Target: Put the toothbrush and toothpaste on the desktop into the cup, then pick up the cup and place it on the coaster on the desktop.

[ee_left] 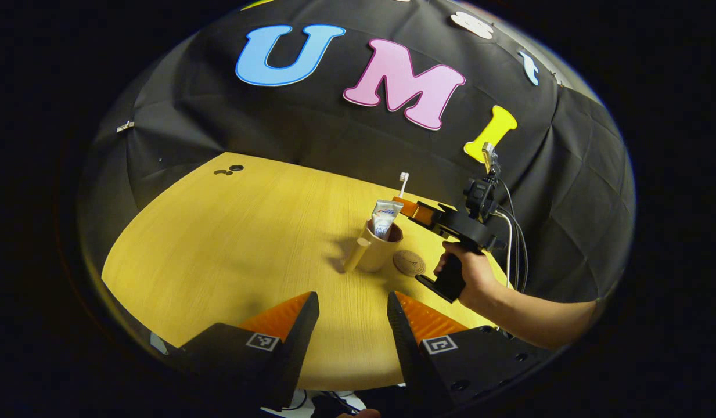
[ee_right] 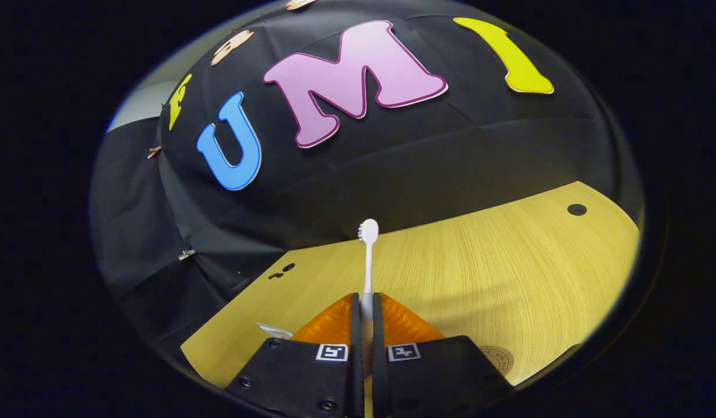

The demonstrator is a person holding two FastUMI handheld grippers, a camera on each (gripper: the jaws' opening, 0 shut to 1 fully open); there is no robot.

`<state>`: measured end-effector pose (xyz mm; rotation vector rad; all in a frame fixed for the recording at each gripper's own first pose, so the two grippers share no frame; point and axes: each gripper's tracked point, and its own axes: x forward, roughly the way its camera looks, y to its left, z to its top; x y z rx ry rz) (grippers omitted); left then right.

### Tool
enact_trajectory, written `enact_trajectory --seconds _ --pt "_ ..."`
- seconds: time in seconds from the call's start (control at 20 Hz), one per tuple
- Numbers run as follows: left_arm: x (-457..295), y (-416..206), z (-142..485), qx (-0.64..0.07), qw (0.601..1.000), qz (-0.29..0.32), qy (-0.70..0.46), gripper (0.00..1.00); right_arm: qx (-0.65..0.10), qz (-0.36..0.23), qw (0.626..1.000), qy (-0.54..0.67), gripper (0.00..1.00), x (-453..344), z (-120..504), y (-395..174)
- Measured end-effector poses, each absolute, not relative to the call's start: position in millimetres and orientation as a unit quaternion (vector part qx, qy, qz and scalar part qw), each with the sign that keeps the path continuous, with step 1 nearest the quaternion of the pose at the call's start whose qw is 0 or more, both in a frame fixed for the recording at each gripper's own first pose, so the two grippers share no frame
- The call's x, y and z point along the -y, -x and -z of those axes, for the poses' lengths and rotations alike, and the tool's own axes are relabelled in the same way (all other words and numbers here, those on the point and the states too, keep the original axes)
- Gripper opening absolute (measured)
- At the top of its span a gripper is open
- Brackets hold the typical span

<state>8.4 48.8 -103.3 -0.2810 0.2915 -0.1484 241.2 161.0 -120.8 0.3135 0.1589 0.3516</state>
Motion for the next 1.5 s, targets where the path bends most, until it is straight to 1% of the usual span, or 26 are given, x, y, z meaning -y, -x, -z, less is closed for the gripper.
enact_trajectory --seconds 0.2,0.25,0.3,0.35,0.4,0.5,0.6,0.65,0.7,0.75,0.8,0.85,0.9,0.95,1.0,1.05,1.15,1.25,1.3,1.35,1.5 --pt "-46 -9 116 -0.162 0.974 0.072 0.143 0.75 -0.1 -0.179 0.966 -0.158 0.13 -162 132 -223" --pt "-45 -11 122 -0.177 0.971 0.068 0.145 0.75 -0.104 -0.18 0.965 -0.16 0.0 -161 133 -219" --pt "-45 -12 132 -0.194 0.968 0.064 0.145 0.75 -0.11 -0.183 0.963 -0.162 0.17 -160 134 -214" --pt "-45 -13 139 -0.211 0.965 0.06 0.146 0.75 -0.117 -0.184 0.962 -0.165 0.18 -158 135 -209" --pt "-42 -14 144 -0.223 0.962 0.06 0.148 0.75 -0.125 -0.184 0.961 -0.167 0.24 -155 136 -204" --pt "-35 -20 147 -0.238 0.956 0.074 0.155 0.75 -0.14 -0.173 0.959 -0.174 0.3 -142 134 -191" --pt "-29 -29 145 -0.254 0.952 0.09 0.145 0.75 -0.155 -0.17 0.955 -0.185 0.3 -132 133 -173" --pt "-30 -38 146 -0.262 0.951 0.097 0.132 0.75 -0.166 -0.173 0.953 -0.184 0.37 -126 134 -162" --pt "-30 -43 146 -0.271 0.95 0.102 0.116 0.75 -0.175 -0.172 0.952 -0.183 0.4 -117 136 -151" --pt "-32 -51 145 -0.28 0.95 0.105 0.093 0.75 -0.183 -0.174 0.95 -0.184 0.47 -108 135 -140" --pt "-36 -58 145 -0.289 0.949 0.107 0.066 0.75 -0.193 -0.174 0.947 -0.187 0.49 -99 135 -130" --pt "-39 -68 144 -0.299 0.947 0.11 0.039 0.75 -0.204 -0.175 0.943 -0.194 0.53 -91 135 -121" --pt "-39 -77 146 -0.308 0.944 0.117 0.018 0.75 -0.214 -0.175 0.94 -0.202 0.55 -83 135 -109" --pt "-37 -85 146 -0.321 0.938 0.129 0.004 0.75 -0.22 -0.174 0.936 -0.211 0.43 -75 135 -97" --pt "-32 -90 147 -0.334 0.932 0.145 -0.004 0.75 -0.224 -0.176 0.933 -0.221 0.63 -68 134 -88" --pt "-27 -95 148 -0.348 0.924 0.157 -0.008 0.75 -0.228 -0.172 0.931 -0.228 0.71 -60 134 -78" --pt "-20 -111 154 -0.372 0.912 0.174 -0.013 0.75 -0.231 -0.156 0.931 -0.237 0.76 -38 139 -58" --pt "-17 -127 158 -0.389 0.903 0.18 -0.031 0.75 -0.237 -0.138 0.93 -0.243 0.77 -21 145 -40" --pt "-17 -133 160 -0.394 0.899 0.184 -0.044 0.75 -0.238 -0.128 0.93 -0.249 0.62 -14 149 -33" --pt "-17 -140 163 -0.401 0.895 0.187 -0.059 0.75 -0.241 -0.119 0.929 -0.255 0.78 -6 153 -25" --pt "-19 -160 173 -0.426 0.878 0.187 -0.11 0.75 -0.247 -0.09 0.926 -0.273 0.78 13 168 -2"
